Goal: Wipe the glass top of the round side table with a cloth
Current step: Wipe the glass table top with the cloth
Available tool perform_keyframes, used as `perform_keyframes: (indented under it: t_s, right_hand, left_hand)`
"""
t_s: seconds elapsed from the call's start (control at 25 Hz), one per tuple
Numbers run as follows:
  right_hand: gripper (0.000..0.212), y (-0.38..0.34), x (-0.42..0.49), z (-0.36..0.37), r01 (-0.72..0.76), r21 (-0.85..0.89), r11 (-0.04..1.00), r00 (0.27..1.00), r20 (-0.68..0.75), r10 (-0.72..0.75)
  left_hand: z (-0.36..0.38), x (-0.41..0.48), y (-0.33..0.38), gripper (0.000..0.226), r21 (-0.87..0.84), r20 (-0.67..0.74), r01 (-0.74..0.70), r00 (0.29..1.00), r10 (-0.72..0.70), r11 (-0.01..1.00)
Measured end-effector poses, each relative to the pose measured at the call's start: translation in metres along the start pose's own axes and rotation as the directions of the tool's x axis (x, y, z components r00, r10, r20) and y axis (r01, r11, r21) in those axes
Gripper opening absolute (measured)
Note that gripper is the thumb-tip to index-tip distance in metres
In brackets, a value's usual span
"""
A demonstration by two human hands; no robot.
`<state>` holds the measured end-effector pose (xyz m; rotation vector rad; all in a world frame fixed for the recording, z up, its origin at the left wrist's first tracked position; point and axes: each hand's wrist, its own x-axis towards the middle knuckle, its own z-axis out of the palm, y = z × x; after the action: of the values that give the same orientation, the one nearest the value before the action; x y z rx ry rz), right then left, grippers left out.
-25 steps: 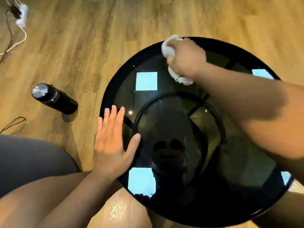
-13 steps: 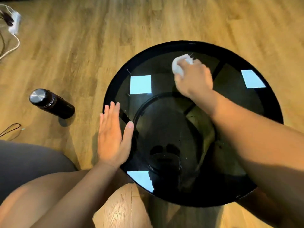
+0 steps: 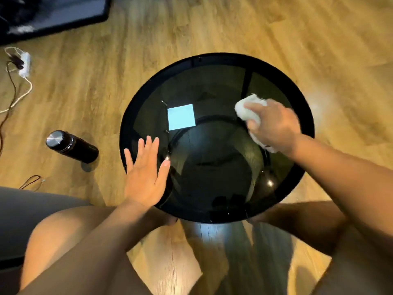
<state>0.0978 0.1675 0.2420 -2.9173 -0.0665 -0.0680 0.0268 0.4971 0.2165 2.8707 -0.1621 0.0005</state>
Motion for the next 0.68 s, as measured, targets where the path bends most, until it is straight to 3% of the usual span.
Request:
perform_keyframes:
  t_s: [0.08, 0.16, 0.24, 0.32, 0.4, 0.48, 0.6, 0.68]
  right_hand:
    - [0.044, 0.077, 0.004, -0.022, -0.273, -0.03, 0.961, 0.962, 0.015, 0.274]
    - [0.049, 0.08, -0.004, -0.022, -0.364, -0.018, 0.931, 0.931, 0.019, 0.365]
    - [0.047, 0.024, -0.024, 0.001, -0.286, -0.046, 0.957, 0.955, -0.091, 0.281]
    - [0.047, -0.057, -0.053, 0.019, -0.13, 0.053, 0.99, 0.985, -0.111, 0.135]
    - [0.048, -0.134, -0.096, 0.028, 0.045, 0.167, 0.985, 0.996, 0.063, -0.057]
    - [0.05, -0.178, -0.133, 0.028, 0.218, 0.224, 0.95, 0.941, 0.208, -0.265]
    - [0.05, -0.127, -0.131, 0.016, 0.321, 0.098, 0.942, 0.928, 0.163, -0.333]
    - [0.048, -0.047, -0.106, 0.001, 0.129, -0.068, 0.989, 0.985, 0.121, -0.12]
  left_hand:
    - [0.004, -0.013, 0.012, 0.067, 0.044, 0.014, -0.032, 0.999, 0.032, 0.999]
    - [0.008, -0.021, 0.019, 0.067, 0.037, 0.0, -0.032, 0.999, 0.032, 0.999]
    - [0.008, -0.02, 0.018, 0.067, 0.009, -0.016, -0.003, 1.0, 0.003, 1.0]
    - [0.009, -0.018, 0.016, 0.065, -0.025, -0.029, 0.021, 0.999, -0.021, 0.999]
    - [0.01, -0.019, 0.016, 0.06, -0.067, -0.033, 0.052, 0.998, -0.055, 0.996]
    - [0.011, -0.018, 0.013, 0.054, -0.091, -0.027, 0.096, 0.995, -0.099, 0.991]
    - [0.013, -0.017, 0.013, 0.056, -0.139, -0.063, 0.075, 0.994, -0.084, 0.987]
    - [0.012, -0.016, 0.012, 0.056, -0.132, -0.073, 0.058, 0.995, -0.068, 0.99]
